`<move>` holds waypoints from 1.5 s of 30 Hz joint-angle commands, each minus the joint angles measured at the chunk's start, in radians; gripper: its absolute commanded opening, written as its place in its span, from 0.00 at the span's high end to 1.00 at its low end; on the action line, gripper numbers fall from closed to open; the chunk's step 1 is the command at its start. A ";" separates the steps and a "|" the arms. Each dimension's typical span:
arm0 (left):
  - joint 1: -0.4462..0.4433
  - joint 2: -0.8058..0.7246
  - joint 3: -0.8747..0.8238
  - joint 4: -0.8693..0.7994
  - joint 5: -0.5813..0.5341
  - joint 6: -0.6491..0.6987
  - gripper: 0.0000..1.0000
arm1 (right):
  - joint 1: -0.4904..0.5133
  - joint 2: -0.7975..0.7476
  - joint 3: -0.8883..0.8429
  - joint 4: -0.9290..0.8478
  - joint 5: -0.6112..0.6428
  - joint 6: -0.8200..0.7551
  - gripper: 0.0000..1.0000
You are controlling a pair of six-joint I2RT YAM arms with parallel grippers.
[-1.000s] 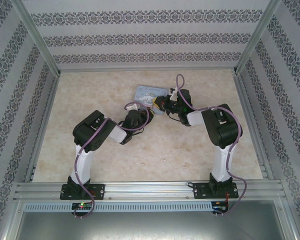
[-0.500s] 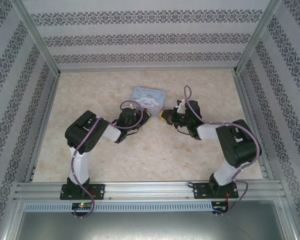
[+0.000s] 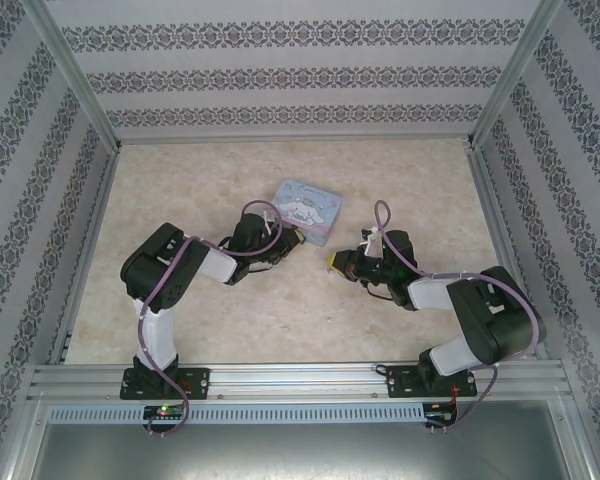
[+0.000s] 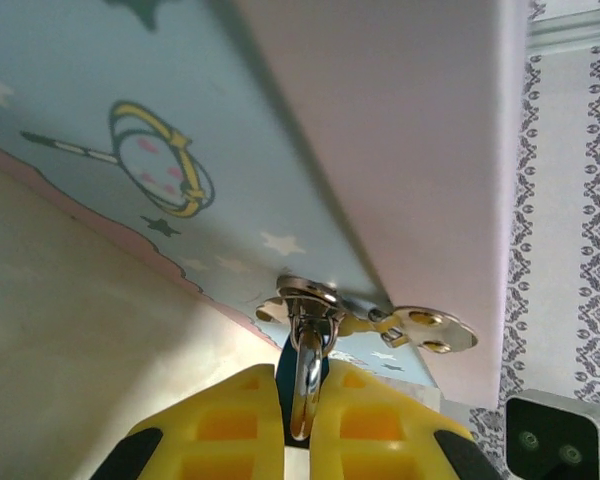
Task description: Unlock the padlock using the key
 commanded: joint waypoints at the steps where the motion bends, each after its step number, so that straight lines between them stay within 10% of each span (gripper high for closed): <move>1: 0.007 -0.021 -0.001 -0.096 0.059 -0.060 1.00 | 0.027 -0.016 -0.014 0.064 -0.001 -0.007 1.00; 22: 0.037 -0.108 -0.041 -0.118 0.125 -0.097 1.00 | 0.135 0.442 -0.068 0.686 0.126 0.256 1.00; 35: 0.037 -0.101 -0.034 -0.192 0.065 0.000 1.00 | 0.178 0.264 -0.064 0.618 0.164 0.245 1.00; 45: 0.037 -0.099 -0.028 -0.179 0.066 0.013 1.00 | 0.097 -0.018 0.171 0.060 0.167 0.016 1.00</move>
